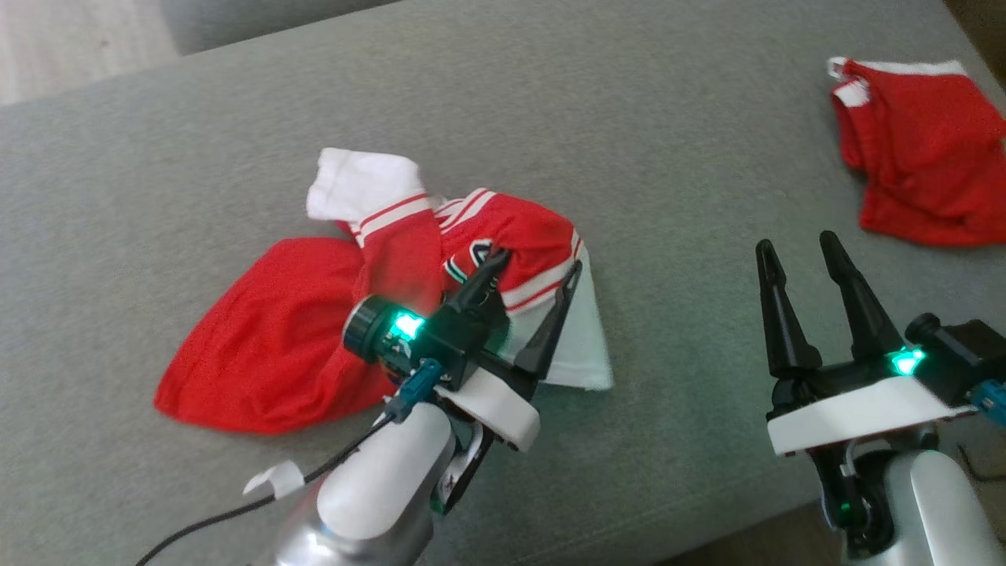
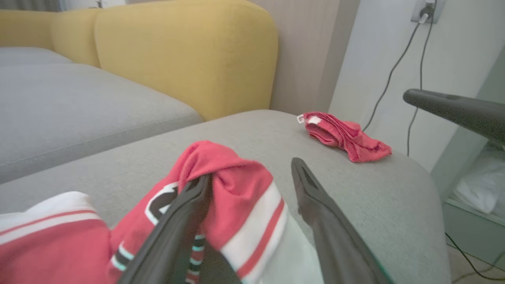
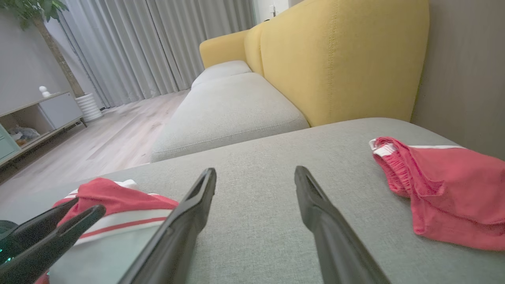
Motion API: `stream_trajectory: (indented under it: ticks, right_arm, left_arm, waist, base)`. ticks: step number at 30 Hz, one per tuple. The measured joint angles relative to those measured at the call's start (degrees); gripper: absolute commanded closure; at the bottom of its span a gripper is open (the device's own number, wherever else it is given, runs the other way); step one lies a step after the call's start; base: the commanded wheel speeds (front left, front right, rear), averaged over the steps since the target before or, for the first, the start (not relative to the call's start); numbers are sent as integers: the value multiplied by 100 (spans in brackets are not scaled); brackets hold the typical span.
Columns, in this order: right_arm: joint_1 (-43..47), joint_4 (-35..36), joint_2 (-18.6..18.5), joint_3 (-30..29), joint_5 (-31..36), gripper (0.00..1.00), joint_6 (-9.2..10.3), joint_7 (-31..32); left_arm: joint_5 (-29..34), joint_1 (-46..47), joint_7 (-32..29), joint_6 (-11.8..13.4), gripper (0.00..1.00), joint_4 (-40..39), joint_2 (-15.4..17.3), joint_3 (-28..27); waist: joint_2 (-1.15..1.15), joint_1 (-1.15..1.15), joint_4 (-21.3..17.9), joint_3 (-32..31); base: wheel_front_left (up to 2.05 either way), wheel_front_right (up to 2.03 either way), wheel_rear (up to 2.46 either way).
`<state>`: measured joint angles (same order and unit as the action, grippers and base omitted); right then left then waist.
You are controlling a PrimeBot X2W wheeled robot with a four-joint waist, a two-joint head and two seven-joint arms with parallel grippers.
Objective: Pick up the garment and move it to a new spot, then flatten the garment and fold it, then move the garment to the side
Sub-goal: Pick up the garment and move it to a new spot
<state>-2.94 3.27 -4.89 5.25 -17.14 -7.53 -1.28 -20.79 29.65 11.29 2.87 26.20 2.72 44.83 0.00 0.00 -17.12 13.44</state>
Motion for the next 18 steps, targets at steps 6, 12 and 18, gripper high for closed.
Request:
stream_trajectory:
  ticks: [6,12,18]
  right_arm:
    - [7,123,-22,-23,9,0,0,65]
    - [29,270,-109,-59,48,0,0,191]
    - [80,414,-134,-155,76,0,0,352]
  left_arm:
    - [20,-7,270,475,0,-413,94,-335]
    - [60,-332,319,954,0,-1043,637,-1072]
    - [-135,-1059,327,1185,0,-1298,1038,-1517]
  waist:
    - [0,0,371,-109]
    - [0,0,865,-211]
    - [0,0,1335,-333]
  base:
    - [0,0,0]
    - [0,0,0]
    - [0,0,0]
